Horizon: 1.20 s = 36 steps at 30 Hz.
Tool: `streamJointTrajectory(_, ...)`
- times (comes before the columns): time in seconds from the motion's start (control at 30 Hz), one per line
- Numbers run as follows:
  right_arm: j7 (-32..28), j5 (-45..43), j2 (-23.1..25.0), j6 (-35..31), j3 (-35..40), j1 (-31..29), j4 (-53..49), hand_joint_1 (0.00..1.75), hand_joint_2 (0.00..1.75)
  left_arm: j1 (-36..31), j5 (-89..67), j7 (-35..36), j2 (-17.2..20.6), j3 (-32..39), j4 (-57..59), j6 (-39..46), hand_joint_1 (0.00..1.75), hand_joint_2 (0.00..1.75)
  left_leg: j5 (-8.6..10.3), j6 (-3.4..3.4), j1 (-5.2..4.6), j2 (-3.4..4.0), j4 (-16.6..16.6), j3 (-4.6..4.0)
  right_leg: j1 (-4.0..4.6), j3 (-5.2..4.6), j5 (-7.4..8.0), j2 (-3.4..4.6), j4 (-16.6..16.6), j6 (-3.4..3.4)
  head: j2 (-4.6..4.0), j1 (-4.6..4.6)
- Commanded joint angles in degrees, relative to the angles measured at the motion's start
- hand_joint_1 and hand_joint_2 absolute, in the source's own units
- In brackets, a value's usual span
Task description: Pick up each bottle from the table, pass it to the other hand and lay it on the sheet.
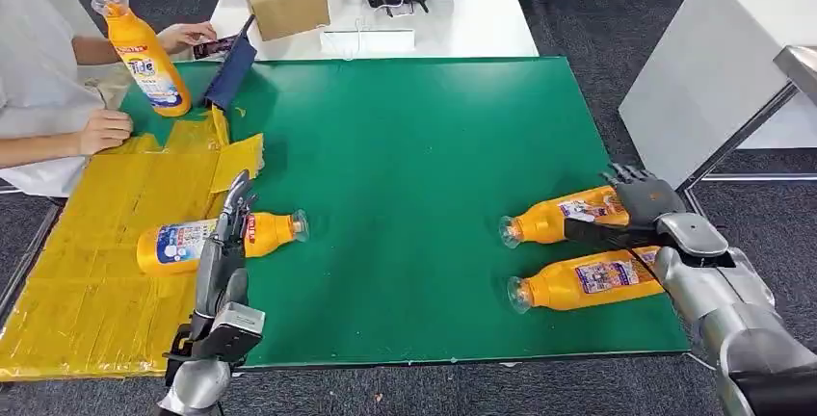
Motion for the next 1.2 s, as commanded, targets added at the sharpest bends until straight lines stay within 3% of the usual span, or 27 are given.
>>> streamJointTrajectory(0.03,-1.4,-0.8,2.3,1.6,1.8,-2.5,9.6,0.0,1.75,-1.2,1.2,-0.2,0.0,-1.3,1.7,-0.4,0.0,1.75,-0.17,-0.13,0.11,-0.04,0.0,0.35,0.05,0.36,-0.12,0.36,0.0,-0.14,0.0,0.0)
streamJointTrajectory(0.2,-2.8,-2.3,3.4,2.9,1.2,-1.4,10.8,0.0,1.75,-1.7,2.1,-0.6,-0.2,-1.8,2.3,-0.6,0.0,1.75,-0.08,-0.07,0.08,-0.03,0.0,0.19,0.05,0.2,-0.06,0.19,-0.1,-0.08,0.0,-0.02)
streamJointTrajectory(0.53,-0.1,-1.7,5.4,1.3,1.7,0.9,13.2,0.05,1.75,-3.1,2.8,-0.7,-0.6,-2.7,3.9,-1.2,0.0,1.75,-0.11,-0.12,0.19,-0.13,0.0,0.44,0.12,0.48,-0.09,0.2,-0.2,-0.14,0.0,0.0)
streamJointTrajectory(0.6,0.7,-0.6,5.6,0.7,2.5,1.0,13.6,0.63,1.75,-3.4,2.8,-0.7,-0.6,-3.0,4.3,-1.2,0.0,1.75,-0.1,-0.12,0.19,-0.13,-0.1,0.49,0.12,0.52,-0.08,0.21,-0.2,-0.14,0.0,0.02)
streamJointTrajectory(0.63,1.1,-0.3,5.7,0.4,2.6,1.2,13.7,0.8,1.75,-3.5,2.8,-0.7,-0.6,-3.1,4.4,-1.2,0.0,1.75,-0.12,-0.14,0.21,-0.15,-0.1,0.56,0.13,0.6,-0.1,0.25,-0.2,-0.16,0.0,0.0)
streamJointTrajectory(0.67,2.0,0.4,5.9,-0.4,3.2,1.3,13.9,1.26,1.75,-3.6,2.9,-0.7,-0.6,-3.2,4.6,-1.2,0.0,1.75,-0.12,-0.15,0.24,-0.17,-0.1,0.6,0.15,0.64,-0.09,0.27,-0.2,-0.18,0.0,0.0)
streamJointTrajectory(0.73,3.0,2.1,6.0,-1.0,4.4,1.4,14.3,1.47,1.75,-3.6,3.0,-0.5,-0.7,-3.3,4.7,-1.3,0.0,1.75,-0.07,-0.12,0.2,-0.15,-0.1,0.55,0.13,0.56,-0.07,0.19,-0.2,-0.13,0.0,0.02)
streamJointTrajectory(0.8,3.0,2.6,6.2,-0.3,4.7,1.4,14.8,1.54,1.75,-3.7,3.0,-0.4,-0.7,-3.2,5.0,-1.3,0.0,1.75,-0.06,-0.1,0.2,-0.12,-0.1,0.57,0.13,0.56,-0.05,0.15,-0.2,-0.11,0.0,0.0)
streamJointTrajectory(0.87,2.9,3.4,6.2,0.6,5.4,1.7,15.1,1.71,1.75,-3.8,3.1,-0.4,-0.8,-3.2,5.2,-1.3,0.0,1.75,-0.04,-0.08,0.17,-0.13,-0.1,0.64,0.1,0.6,-0.06,0.07,-0.2,-0.09,0.0,0.0)
streamJointTrajectory(1.2,2.4,4.7,5.9,4.3,6.2,2.3,15.7,1.73,1.75,-4.4,3.5,-0.5,-1.0,-3.4,6.5,-1.5,0.0,1.75,-0.07,-0.08,0.25,-0.19,-0.1,0.88,0.16,0.88,-0.07,0.06,-0.3,-0.13,0.0,0.02)
